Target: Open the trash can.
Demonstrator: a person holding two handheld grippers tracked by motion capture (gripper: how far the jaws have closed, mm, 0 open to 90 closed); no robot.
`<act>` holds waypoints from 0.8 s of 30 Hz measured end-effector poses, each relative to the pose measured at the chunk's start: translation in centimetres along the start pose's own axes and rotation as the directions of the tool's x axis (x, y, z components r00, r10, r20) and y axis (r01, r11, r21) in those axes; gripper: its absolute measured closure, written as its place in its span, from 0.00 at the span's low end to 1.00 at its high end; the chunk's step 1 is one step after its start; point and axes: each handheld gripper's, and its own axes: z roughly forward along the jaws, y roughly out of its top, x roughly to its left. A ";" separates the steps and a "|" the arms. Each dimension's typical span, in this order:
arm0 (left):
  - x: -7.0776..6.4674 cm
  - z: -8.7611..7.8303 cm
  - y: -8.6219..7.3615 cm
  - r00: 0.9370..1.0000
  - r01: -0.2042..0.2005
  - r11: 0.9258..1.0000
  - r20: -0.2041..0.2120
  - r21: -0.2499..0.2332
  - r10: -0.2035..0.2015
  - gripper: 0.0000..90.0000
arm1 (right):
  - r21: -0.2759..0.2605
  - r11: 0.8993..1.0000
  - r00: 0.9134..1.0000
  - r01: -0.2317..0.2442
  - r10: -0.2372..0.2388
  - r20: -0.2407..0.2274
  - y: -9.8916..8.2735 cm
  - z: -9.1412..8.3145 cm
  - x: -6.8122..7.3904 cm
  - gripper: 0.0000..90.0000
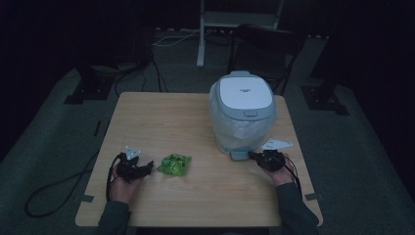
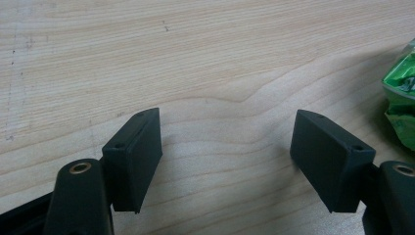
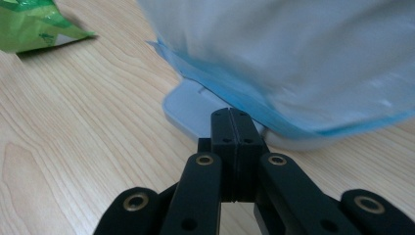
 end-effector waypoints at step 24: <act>0.0 0.0 0.0 1.000 0.002 1.000 -0.003 0.001 -0.002 0.31 | 0.029 0.999 1.000 0.030 -0.030 -0.006 0.5 2.7 1.6 1.00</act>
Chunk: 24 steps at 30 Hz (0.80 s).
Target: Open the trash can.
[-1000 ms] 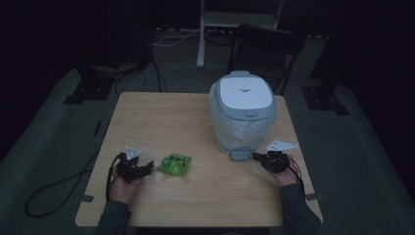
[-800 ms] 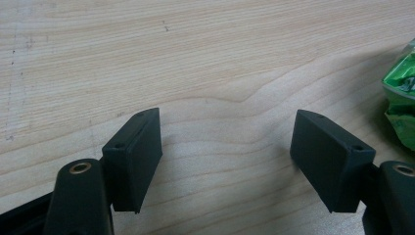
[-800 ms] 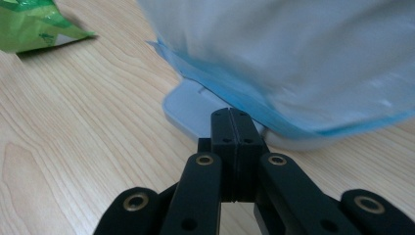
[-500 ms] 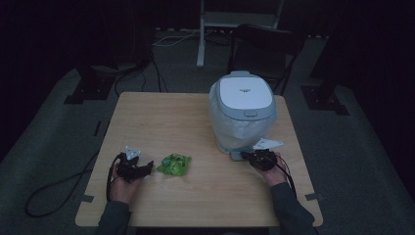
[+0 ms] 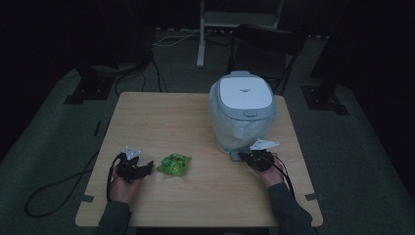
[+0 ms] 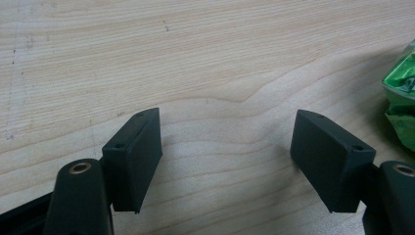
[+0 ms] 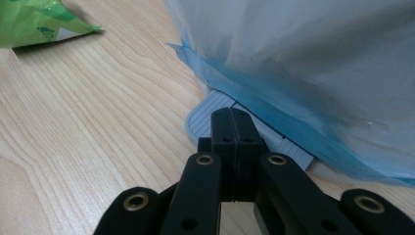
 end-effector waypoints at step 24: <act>-0.1 0.0 0.0 1.000 0.005 1.000 -0.005 0.000 -0.005 0.31 | 0.048 0.999 1.000 0.016 -0.017 0.019 -0.7 1.0 0.2 1.00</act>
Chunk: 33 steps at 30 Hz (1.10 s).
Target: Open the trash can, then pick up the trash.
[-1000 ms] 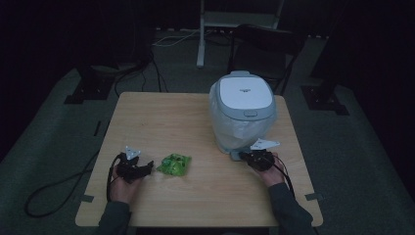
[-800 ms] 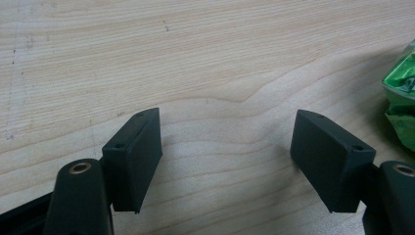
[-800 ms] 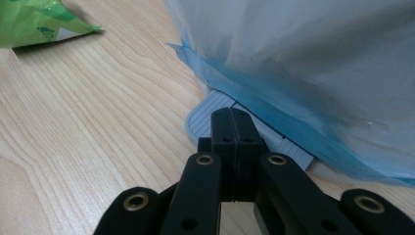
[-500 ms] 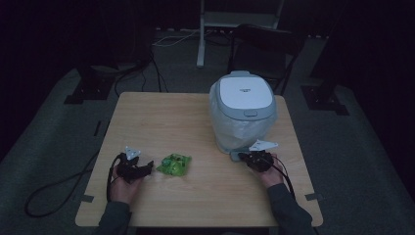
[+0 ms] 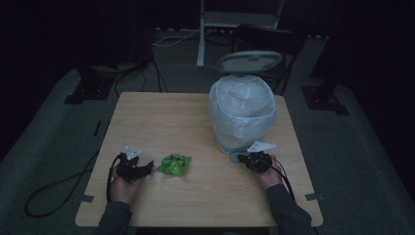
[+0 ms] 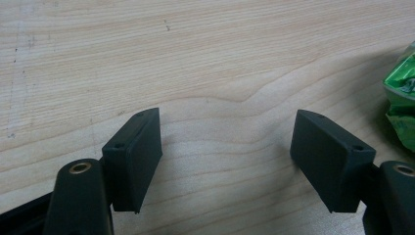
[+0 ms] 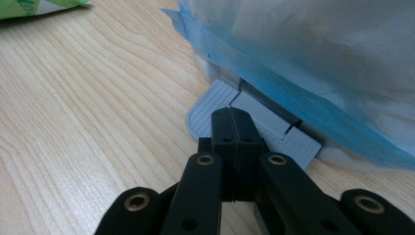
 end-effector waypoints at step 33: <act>-0.7 -0.9 0.3 1.000 -0.011 0.999 0.002 0.034 0.011 0.47 | -0.003 1.000 0.999 -0.031 0.031 -0.025 -0.1 0.0 -0.3 1.00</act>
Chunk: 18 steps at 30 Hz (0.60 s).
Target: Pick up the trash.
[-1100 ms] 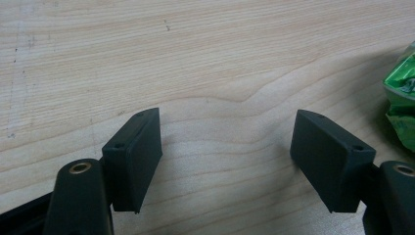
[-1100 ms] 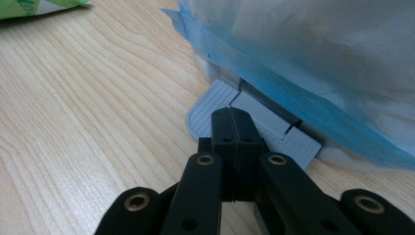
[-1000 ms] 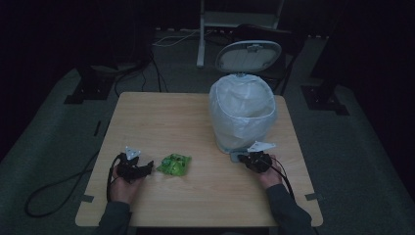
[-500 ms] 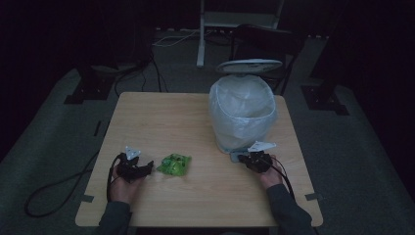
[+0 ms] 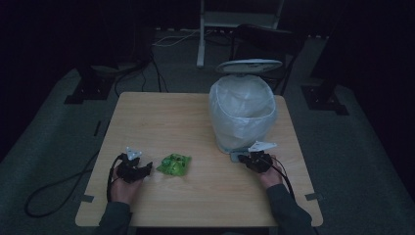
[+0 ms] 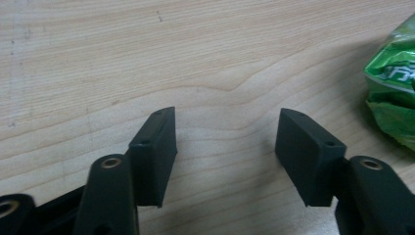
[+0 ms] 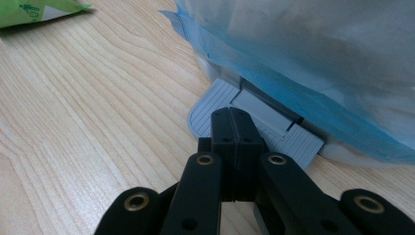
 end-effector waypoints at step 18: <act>-0.8 -3.4 -0.4 0.997 0.048 0.988 0.061 -0.145 -0.039 0.63 | -0.003 1.000 1.000 -0.008 0.008 -0.005 0.0 0.0 0.0 1.00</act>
